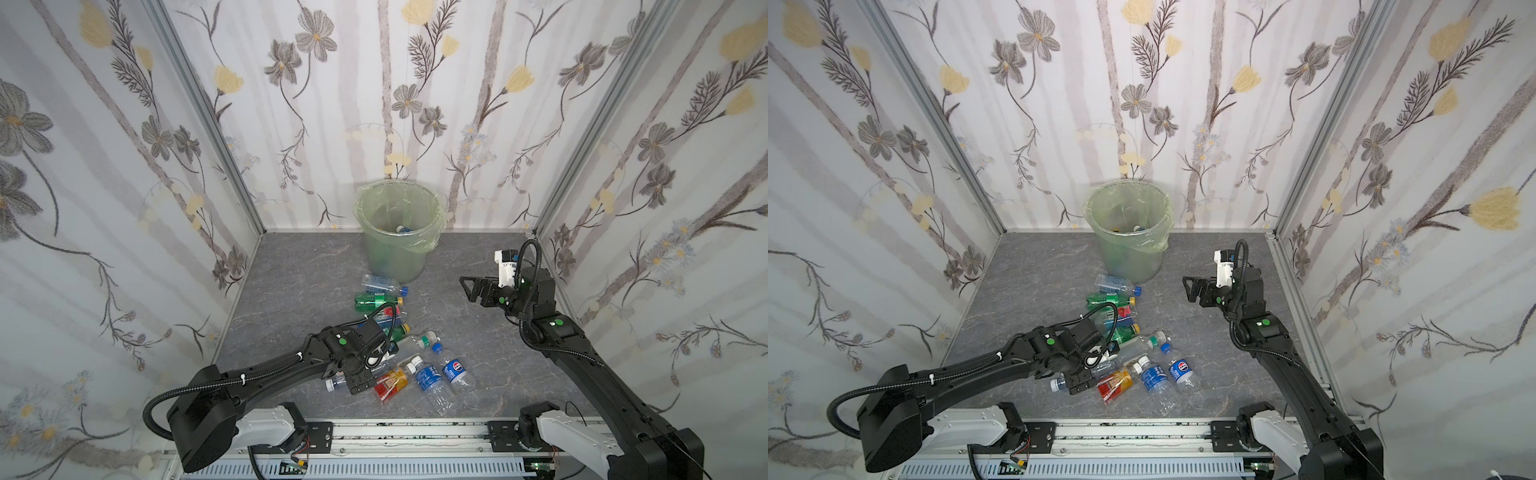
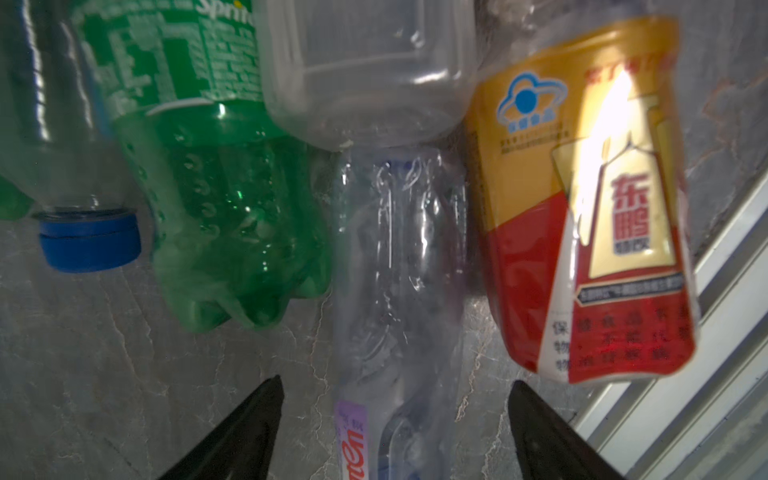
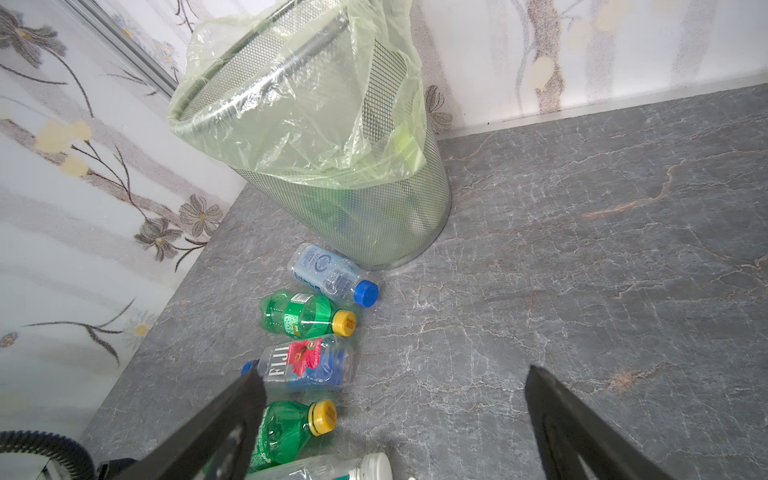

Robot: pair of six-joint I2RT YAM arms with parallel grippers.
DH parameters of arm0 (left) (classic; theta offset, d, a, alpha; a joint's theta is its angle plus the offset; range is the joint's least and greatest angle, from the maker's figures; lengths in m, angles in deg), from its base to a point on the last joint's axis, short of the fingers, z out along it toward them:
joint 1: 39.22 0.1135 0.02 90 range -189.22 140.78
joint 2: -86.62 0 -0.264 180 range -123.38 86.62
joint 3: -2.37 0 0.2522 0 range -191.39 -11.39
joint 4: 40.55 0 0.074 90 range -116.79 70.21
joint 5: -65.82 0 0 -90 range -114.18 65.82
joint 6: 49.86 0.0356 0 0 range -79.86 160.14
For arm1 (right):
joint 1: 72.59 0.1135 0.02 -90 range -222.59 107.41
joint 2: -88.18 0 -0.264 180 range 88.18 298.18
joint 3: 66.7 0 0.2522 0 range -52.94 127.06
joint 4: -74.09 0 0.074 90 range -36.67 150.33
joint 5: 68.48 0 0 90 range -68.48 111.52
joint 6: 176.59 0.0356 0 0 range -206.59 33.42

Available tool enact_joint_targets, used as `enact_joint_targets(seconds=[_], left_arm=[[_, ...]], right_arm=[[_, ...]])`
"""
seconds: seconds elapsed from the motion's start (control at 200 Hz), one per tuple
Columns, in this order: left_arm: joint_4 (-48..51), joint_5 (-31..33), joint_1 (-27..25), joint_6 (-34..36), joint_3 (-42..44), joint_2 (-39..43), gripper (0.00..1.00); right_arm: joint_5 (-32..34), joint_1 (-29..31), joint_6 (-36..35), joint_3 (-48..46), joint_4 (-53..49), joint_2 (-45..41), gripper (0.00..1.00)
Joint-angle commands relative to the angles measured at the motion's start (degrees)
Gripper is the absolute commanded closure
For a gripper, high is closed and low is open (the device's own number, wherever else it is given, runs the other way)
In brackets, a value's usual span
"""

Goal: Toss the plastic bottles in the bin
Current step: 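Close the left gripper on the clear bottle and lift it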

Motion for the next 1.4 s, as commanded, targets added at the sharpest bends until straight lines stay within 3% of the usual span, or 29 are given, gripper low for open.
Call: enact_joint_targets(seconds=[0.0,0.465,0.819,0.939,1.189,1.394], left_arm=[[-0.31,1.25,-0.27,-1.22,0.13,-2.17,0.14],[-5.76,1.30,-0.69,-3.64,2.45,-7.31,0.25],[-8.14,2.08,-0.68,-4.62,3.23,-7.91,0.47],[-8.12,3.49,-0.63,-4.54,3.27,-7.17,0.49],[-7.78,5.38,-0.47,-5.56,3.77,0.29,0.50],[-7.09,6.92,-0.41,-6.71,2.99,11.41,0.49]], right_arm=[[-0.82,-0.18,0.61,-0.17,2.66,-0.66,0.02],[-0.56,-0.83,0.55,-1.93,2.02,-5.10,0.02],[-0.02,-1.76,-0.17,-4.03,0.90,-7.64,0.02],[0.14,-2.00,-0.25,-4.13,0.73,-8.31,0.02],[0.31,-2.24,-0.25,-3.64,0.61,-8.18,0.02],[0.70,-2.20,-0.24,-3.07,0.48,-6.97,0.03]])
